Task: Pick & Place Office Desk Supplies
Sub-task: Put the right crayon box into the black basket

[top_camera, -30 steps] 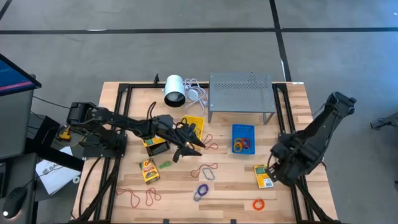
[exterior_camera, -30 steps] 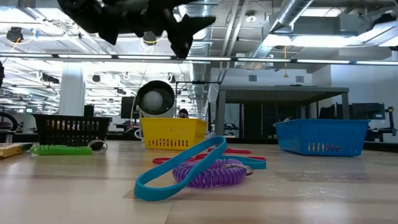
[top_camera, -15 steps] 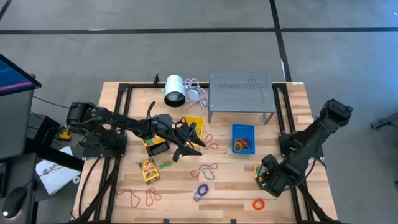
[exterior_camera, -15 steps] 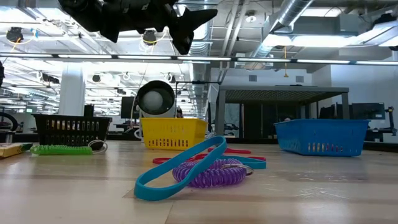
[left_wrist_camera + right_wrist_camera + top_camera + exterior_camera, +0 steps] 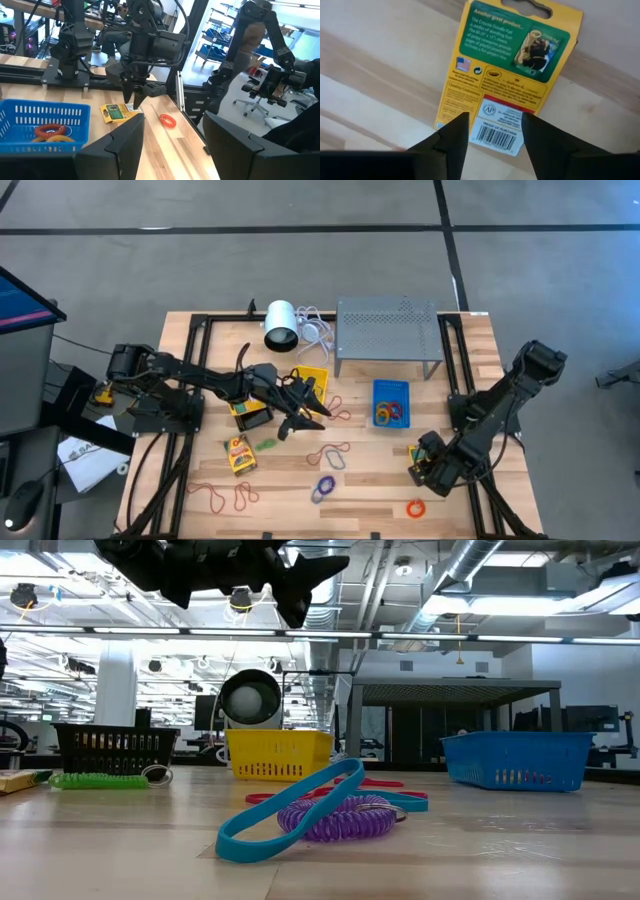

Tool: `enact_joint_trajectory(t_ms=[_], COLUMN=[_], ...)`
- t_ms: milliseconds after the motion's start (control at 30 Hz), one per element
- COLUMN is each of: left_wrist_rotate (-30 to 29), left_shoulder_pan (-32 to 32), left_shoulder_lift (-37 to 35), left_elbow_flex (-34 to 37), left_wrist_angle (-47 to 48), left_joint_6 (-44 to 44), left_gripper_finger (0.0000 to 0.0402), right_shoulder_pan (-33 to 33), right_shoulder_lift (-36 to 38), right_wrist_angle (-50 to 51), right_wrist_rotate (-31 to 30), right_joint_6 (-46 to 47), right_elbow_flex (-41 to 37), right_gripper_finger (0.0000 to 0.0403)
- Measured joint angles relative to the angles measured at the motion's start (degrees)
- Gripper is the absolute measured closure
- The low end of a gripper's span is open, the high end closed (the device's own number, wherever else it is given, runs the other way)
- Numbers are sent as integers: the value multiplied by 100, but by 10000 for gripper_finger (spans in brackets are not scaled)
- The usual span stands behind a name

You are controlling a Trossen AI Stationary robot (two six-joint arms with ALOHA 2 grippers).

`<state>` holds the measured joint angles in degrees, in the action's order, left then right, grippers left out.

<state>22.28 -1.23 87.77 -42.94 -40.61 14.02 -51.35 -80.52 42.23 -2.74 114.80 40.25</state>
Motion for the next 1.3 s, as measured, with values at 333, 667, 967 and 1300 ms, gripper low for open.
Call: enact_joint_trajectory(t_ms=[333,667,967,1300], left_wrist_rotate=[0,-2,160,164], left_shoulder_pan=[2,2,7,7], left_shoulder_lift=[0,0,0,0], left_elbow_flex=[2,2,2,2], left_wrist_angle=[96,166,210,211], left_joint_6=[-40,-46,-175,-262], left_gripper_finger=[202,202,202,202], right_shoulder_pan=[0,13,15,96], right_shoulder_lift=[69,69,-342,-432], right_wrist_angle=[38,-8,-81,-179], right_wrist_rotate=[75,-185,-334,-313], right_joint_6=[-32,499,684,717], right_elbow_flex=[2,2,20,37], right_gripper_finger=[183,118,61,7])
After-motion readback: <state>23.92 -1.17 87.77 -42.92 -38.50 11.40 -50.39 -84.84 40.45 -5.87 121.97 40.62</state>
